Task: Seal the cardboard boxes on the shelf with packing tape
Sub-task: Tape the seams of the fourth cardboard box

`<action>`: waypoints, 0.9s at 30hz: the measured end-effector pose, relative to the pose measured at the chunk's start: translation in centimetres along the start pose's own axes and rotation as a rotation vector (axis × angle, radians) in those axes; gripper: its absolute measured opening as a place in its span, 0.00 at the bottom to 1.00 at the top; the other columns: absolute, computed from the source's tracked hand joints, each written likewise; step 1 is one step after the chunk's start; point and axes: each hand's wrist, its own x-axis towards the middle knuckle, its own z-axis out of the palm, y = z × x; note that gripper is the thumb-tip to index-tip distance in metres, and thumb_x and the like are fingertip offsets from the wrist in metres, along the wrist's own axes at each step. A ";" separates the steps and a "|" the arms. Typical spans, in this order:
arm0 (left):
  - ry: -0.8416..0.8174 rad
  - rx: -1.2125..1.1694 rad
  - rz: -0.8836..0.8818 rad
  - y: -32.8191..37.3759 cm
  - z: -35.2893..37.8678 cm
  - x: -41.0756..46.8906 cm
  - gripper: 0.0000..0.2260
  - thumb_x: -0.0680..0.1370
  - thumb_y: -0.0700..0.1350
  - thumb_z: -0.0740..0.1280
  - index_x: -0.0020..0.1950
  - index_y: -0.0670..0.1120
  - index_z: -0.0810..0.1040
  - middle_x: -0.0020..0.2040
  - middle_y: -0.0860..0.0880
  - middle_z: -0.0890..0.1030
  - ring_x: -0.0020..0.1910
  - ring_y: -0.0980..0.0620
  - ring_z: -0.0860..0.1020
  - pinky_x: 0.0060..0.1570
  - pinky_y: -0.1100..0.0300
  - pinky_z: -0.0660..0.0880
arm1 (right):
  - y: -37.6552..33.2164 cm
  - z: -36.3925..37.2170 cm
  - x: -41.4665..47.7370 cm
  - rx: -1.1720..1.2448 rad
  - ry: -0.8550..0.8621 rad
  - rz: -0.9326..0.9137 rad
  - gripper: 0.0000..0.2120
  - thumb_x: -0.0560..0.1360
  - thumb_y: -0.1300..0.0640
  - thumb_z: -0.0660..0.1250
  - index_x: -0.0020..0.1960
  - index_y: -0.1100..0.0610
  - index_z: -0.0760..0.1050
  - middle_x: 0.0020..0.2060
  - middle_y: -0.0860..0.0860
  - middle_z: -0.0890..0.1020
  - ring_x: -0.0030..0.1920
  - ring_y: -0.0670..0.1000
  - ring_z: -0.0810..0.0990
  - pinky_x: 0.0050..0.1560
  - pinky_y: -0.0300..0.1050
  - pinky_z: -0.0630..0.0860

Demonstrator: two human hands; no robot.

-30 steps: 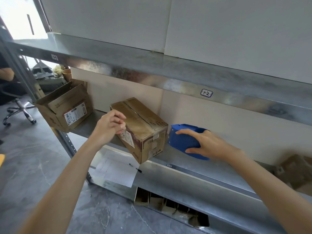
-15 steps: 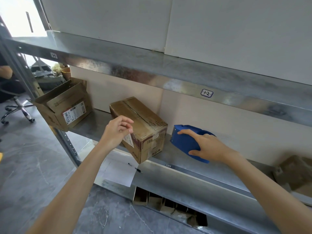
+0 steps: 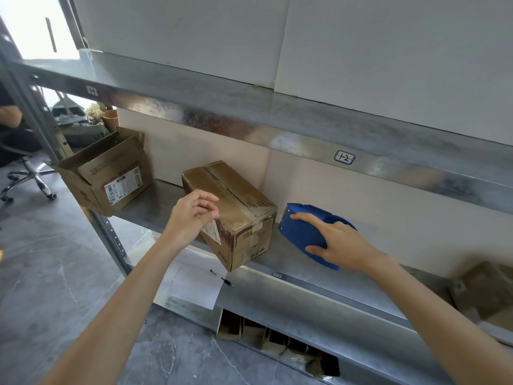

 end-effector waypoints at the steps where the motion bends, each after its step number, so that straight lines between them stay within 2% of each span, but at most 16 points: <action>1: 0.010 -0.009 -0.005 0.0 0.0 0.0 0.10 0.75 0.38 0.73 0.55 0.48 0.78 0.46 0.49 0.82 0.48 0.52 0.82 0.51 0.59 0.79 | 0.0 0.1 0.0 0.006 0.015 -0.005 0.33 0.78 0.44 0.66 0.73 0.32 0.48 0.43 0.50 0.82 0.39 0.51 0.80 0.43 0.49 0.79; 3: 0.020 -0.039 -0.022 0.0 0.0 -0.1 0.11 0.75 0.38 0.73 0.55 0.48 0.79 0.46 0.49 0.83 0.47 0.51 0.82 0.50 0.59 0.79 | 0.1 0.2 0.2 -0.001 0.049 -0.011 0.32 0.76 0.37 0.65 0.69 0.28 0.46 0.46 0.50 0.83 0.41 0.52 0.81 0.44 0.51 0.80; 6: 0.025 -0.061 -0.046 0.0 -0.2 -0.4 0.11 0.75 0.38 0.73 0.56 0.46 0.79 0.46 0.48 0.83 0.47 0.49 0.82 0.49 0.58 0.78 | 0.4 0.0 0.0 -0.073 0.109 -0.030 0.29 0.77 0.36 0.60 0.69 0.28 0.45 0.44 0.49 0.83 0.38 0.50 0.79 0.40 0.48 0.80; 7: 0.028 -0.053 -0.046 0.0 -0.3 -0.5 0.11 0.75 0.38 0.73 0.56 0.46 0.79 0.46 0.47 0.83 0.46 0.50 0.82 0.48 0.59 0.78 | 0.5 -0.3 -0.3 -0.115 0.119 -0.053 0.28 0.78 0.37 0.59 0.70 0.29 0.45 0.42 0.48 0.82 0.35 0.49 0.78 0.39 0.48 0.79; 9: 0.019 -0.032 -0.043 -0.1 -0.8 -1.0 0.11 0.76 0.37 0.73 0.56 0.46 0.78 0.45 0.47 0.83 0.46 0.51 0.82 0.43 0.67 0.75 | 0.8 -1.0 -1.0 -0.182 0.117 -0.102 0.25 0.79 0.39 0.58 0.72 0.30 0.50 0.34 0.46 0.78 0.30 0.46 0.72 0.37 0.48 0.78; 11: 0.004 -0.034 -0.043 -0.4 -1.2 -1.7 0.11 0.76 0.36 0.72 0.56 0.46 0.77 0.44 0.46 0.83 0.45 0.51 0.82 0.37 0.73 0.72 | 1.0 -1.4 -1.7 -0.191 0.112 -0.129 0.24 0.79 0.41 0.60 0.72 0.31 0.56 0.26 0.45 0.69 0.25 0.45 0.65 0.33 0.48 0.76; 13: 0.000 -0.037 -0.054 -1.0 -1.1 -2.3 0.11 0.76 0.36 0.72 0.54 0.47 0.78 0.43 0.46 0.83 0.44 0.50 0.83 0.39 0.71 0.71 | 1.2 -1.4 -2.2 -0.191 0.100 -0.144 0.25 0.78 0.41 0.62 0.71 0.30 0.57 0.23 0.45 0.62 0.24 0.45 0.62 0.31 0.47 0.72; 17: 0.002 -0.019 -0.040 -2.6 0.2 -2.4 0.12 0.76 0.36 0.71 0.52 0.52 0.78 0.42 0.49 0.82 0.42 0.49 0.82 0.46 0.59 0.74 | 1.5 -1.4 -2.2 -0.213 0.050 -0.135 0.25 0.79 0.41 0.62 0.73 0.30 0.57 0.26 0.43 0.65 0.28 0.46 0.65 0.35 0.45 0.70; 19: 0.037 0.009 0.004 -3.3 1.3 -2.5 0.12 0.76 0.36 0.71 0.52 0.52 0.78 0.43 0.51 0.81 0.42 0.53 0.81 0.46 0.60 0.74 | 1.8 -1.5 -2.1 -0.201 0.050 -0.133 0.25 0.79 0.42 0.62 0.73 0.32 0.59 0.27 0.41 0.65 0.26 0.43 0.64 0.35 0.42 0.66; 21: 0.069 0.033 0.052 -3.8 2.4 -2.7 0.12 0.77 0.36 0.70 0.53 0.53 0.78 0.46 0.55 0.80 0.41 0.58 0.80 0.45 0.63 0.74 | 2.1 -1.3 -2.0 -0.199 0.031 -0.121 0.25 0.78 0.42 0.63 0.73 0.32 0.59 0.28 0.40 0.67 0.27 0.42 0.64 0.33 0.38 0.62; 24: 0.085 0.024 0.109 -4.2 3.5 -2.7 0.17 0.77 0.34 0.69 0.55 0.56 0.77 0.55 0.60 0.77 0.43 0.56 0.79 0.45 0.67 0.75 | 2.5 -1.3 -1.8 -0.183 0.024 -0.098 0.25 0.78 0.42 0.63 0.72 0.32 0.59 0.27 0.39 0.65 0.27 0.42 0.65 0.32 0.35 0.59; 27: 0.075 0.003 0.149 -4.4 4.1 -2.5 0.18 0.77 0.31 0.67 0.56 0.54 0.77 0.62 0.59 0.75 0.43 0.63 0.79 0.45 0.74 0.73 | 2.6 -1.0 -1.7 -0.182 0.014 -0.073 0.25 0.78 0.42 0.63 0.72 0.31 0.58 0.26 0.39 0.65 0.28 0.43 0.65 0.32 0.34 0.58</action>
